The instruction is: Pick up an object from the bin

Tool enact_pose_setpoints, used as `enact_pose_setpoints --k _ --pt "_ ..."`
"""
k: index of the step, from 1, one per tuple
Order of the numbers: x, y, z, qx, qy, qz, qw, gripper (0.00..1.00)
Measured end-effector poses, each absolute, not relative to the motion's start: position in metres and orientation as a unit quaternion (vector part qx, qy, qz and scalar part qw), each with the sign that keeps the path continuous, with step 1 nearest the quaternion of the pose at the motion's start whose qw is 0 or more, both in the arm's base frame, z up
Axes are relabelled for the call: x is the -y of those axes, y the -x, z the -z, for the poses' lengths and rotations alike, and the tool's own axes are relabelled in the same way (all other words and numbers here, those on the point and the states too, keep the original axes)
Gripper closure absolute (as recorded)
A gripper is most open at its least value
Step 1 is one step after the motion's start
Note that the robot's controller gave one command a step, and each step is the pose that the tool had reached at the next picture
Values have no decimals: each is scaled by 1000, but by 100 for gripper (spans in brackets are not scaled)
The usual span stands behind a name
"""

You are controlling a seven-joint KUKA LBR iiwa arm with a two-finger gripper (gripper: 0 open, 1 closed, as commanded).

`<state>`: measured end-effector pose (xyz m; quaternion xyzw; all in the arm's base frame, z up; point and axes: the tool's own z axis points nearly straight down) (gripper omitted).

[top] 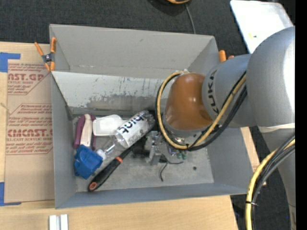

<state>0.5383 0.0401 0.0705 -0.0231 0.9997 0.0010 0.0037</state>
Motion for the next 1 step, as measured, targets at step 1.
enact_pose_setpoints --k 1 --pt "-41 -536 -70 -1000 9 -1 5 100"
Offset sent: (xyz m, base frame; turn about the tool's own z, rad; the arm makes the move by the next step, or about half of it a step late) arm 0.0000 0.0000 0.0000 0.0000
